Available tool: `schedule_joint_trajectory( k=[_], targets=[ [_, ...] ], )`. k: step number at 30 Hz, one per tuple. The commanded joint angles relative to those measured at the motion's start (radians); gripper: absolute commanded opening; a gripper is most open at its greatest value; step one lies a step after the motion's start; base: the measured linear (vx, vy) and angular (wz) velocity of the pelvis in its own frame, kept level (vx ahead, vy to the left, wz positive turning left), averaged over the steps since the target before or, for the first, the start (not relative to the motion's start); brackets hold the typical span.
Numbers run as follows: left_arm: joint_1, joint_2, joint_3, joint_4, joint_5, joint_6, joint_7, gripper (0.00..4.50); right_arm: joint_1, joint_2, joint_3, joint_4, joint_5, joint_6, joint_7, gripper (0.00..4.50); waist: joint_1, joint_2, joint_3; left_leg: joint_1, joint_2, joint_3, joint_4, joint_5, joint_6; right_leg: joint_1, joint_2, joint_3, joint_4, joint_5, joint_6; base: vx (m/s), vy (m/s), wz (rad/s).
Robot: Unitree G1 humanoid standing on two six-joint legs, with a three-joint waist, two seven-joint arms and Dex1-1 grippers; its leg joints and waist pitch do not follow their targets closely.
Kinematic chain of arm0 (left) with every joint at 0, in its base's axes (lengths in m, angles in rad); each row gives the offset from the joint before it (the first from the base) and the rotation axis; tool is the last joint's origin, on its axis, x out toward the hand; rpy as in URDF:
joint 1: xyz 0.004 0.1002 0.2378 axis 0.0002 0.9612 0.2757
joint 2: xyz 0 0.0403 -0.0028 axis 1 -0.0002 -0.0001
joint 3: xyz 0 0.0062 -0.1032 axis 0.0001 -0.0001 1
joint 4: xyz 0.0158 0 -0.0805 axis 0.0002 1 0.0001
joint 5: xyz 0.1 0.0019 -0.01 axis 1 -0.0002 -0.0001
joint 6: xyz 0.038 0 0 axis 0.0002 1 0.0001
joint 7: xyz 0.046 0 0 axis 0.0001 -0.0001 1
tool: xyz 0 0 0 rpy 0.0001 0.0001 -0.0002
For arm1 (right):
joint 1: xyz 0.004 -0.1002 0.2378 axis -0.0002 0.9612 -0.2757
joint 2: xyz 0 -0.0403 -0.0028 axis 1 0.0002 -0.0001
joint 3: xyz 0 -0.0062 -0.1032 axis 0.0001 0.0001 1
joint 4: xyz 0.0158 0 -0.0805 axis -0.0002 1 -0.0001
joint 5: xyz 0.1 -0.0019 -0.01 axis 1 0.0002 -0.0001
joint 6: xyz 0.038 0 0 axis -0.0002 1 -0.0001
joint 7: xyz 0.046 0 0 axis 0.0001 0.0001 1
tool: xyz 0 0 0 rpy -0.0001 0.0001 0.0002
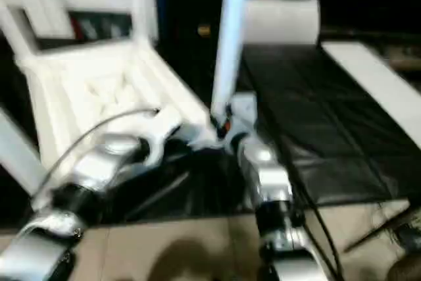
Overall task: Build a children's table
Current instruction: Rotate leg to tighten
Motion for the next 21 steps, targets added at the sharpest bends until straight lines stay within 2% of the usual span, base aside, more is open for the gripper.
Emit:
schedule_joint_trajectory(
  k=[1, 2, 3, 6, 8, 9, 11, 12, 13, 14, 16, 18, 19, 21],
  targets=[
    [-0.029, -0.031, -0.02, -0.063, -0.024, -0.059, -0.008, 0.0, 0.023, 0.058, 0.103, 0.027, 0.024, 0.001, 0.1, 2.47, -0.002, 0.001, -0.06, -0.004, 0.048, -0.006, -0.088, -0.178, 0.05, 0.054, -0.071, 0.055, -0.096, -0.395, -0.135, 0.0, 0.0, 0.0],
    [-0.021, -0.02, -0.024, -0.067, -0.021, -0.071, -0.021, 0.0, 0.029, 0.051, 0.1, 0.023, 0.024, -0.011, 0.109, 2.61, 0.0, 0.005, -0.062, -0.005, 0.049, -0.004, -0.089, -0.173, 0.05, 0.051, -0.074, 0.056, -0.102, -0.412, -0.128, 0.0, 0.0, 0.0],
    [-0.016, -0.011, -0.023, -0.07, -0.022, -0.075, -0.031, 0.0, 0.033, 0.046, 0.093, 0.02, 0.029, -0.015, 0.115, 2.61, -0.001, 0.001, -0.061, -0.007, 0.053, -0.002, -0.09, -0.166, 0.049, 0.047, -0.071, 0.055, -0.106, -0.415, -0.117, 0.0, 0.0, 0.0],
    [0.002, 0.033, -0.022, -0.077, -0.024, -0.11, -0.085, 0.0, 0.054, 0.001, 0.094, 0.005, 0.018, -0.053, 0.162, 2.98, 0.003, -0.004, -0.064, -0.017, 0.051, -0.002, -0.094, -0.12, 0.06, 0.055, -0.07, 0.053, -0.102, -0.378, -0.101, 0.0, 0.0, 0.0],
    [0.01, 0.062, -0.022, -0.078, -0.029, -0.116, -0.118, 0.0, 0.068, -0.028, 0.094, -0.011, 0.024, -0.063, 0.204, 3.08, 0.003, -0.002, -0.066, -0.022, 0.049, -0.001, -0.094, -0.089, 0.07, 0.059, -0.068, 0.053, -0.096, -0.331, -0.108, 0.0, 0.0, 0.0],
    [0.016, 0.084, -0.026, -0.078, -0.034, -0.133, -0.15, 0.0, 0.079, -0.054, 0.098, -0.027, 0.034, -0.073, 0.25, 3.2, 0.003, -0.001, -0.065, -0.024, 0.052, 0.0, -0.094, -0.072, 0.077, 0.059, -0.067, 0.053, -0.094, -0.286, -0.125, 0.0, 0.0, 0.0],
    [0.023, 0.105, -0.032, -0.078, -0.037, -0.163, -0.184, 0.0, 0.089, -0.079, 0.103, -0.04, 0.04, -0.079, 0.288, 3.3, 0.005, -0.001, -0.067, -0.024, 0.054, -0.001, -0.094, -0.068, 0.079, 0.063, -0.066, 0.053, -0.089, -0.262, -0.134, 0.0, 0.0, 0.0],
    [0.032, 0.129, -0.043, -0.078, -0.041, -0.218, -0.232, 0.0, 0.099, -0.11, 0.109, -0.05, 0.043, -0.091, 0.335, 3.42, 0.005, 0.0, -0.067, -0.021, 0.054, 0.001, -0.092, -0.066, 0.084, 0.06, -0.065, 0.054, -0.088, -0.247, -0.146, 0.0, 0.0, 0.0],
    [0.04, 0.148, -0.052, -0.077, -0.046, -0.254, -0.272, 0.0, 0.105, -0.134, 0.113, -0.052, 0.044, -0.11, 0.376, 3.58, 0.005, -0.004, -0.067, -0.024, 0.054, 0.004, -0.091, -0.068, 0.089, 0.062, -0.065, 0.054, -0.088, -0.249, -0.147, 0.0, 0.0, 0.0],
    [0.049, 0.185, -0.076, -0.068, -0.042, -0.288, -0.33, 0.0, 0.115, -0.179, 0.116, -0.051, 0.05, -0.142, 0.467, 3.58, 0.008, -0.002, -0.066, -0.024, 0.054, 0.004, -0.091, -0.071, 0.09, 0.061, -0.065, 0.054, -0.09, -0.259, -0.147, 0.0, 0.0, 0.0],
    [0.054, 0.213, -0.084, -0.042, -0.053, -0.328, -0.401, 0.0, 0.122, -0.238, 0.128, -0.054, 0.071, -0.167, 0.594, 3.86, 0.009, -0.001, -0.067, -0.021, 0.056, 0.006, -0.09, -0.073, 0.091, 0.058, -0.063, 0.053, -0.089, -0.26, -0.153, 0.0, 0.0, 0.0],
    [0.054, 0.231, -0.084, -0.024, -0.068, -0.358, -0.465, 0.0, 0.122, -0.289, 0.137, -0.062, 0.097, -0.16, 0.702, 4.03, 0.013, -0.001, -0.064, -0.016, 0.06, 0.01, -0.09, -0.088, 0.099, 0.053, -0.06, 0.052, -0.091, -0.263, -0.166, 0.0, 0.0, 0.0],
    [0.054, 0.231, -0.084, -0.024, -0.068, -0.358, -0.465, 0.0, 0.122, -0.289, 0.137, -0.062, 0.097, -0.16, 0.702, 4.03, 0.014, -0.001, -0.062, -0.017, 0.062, 0.009, -0.092, -0.093, 0.097, 0.053, -0.062, 0.052, -0.089, -0.268, -0.167, 0.0, 0.0, 0.0],
    [0.052, 0.255, -0.095, -0.013, -0.078, -0.39, -0.541, 0.0, 0.117, -0.343, 0.143, -0.076, 0.148, -0.117, 0.843, 4.03, 0.019, 0.001, -0.065, -0.017, 0.065, 0.008, -0.092, -0.101, 0.094, 0.056, -0.064, 0.052, -0.088, -0.27, -0.174, 0.0, 0.0, 0.0]
  ],
)
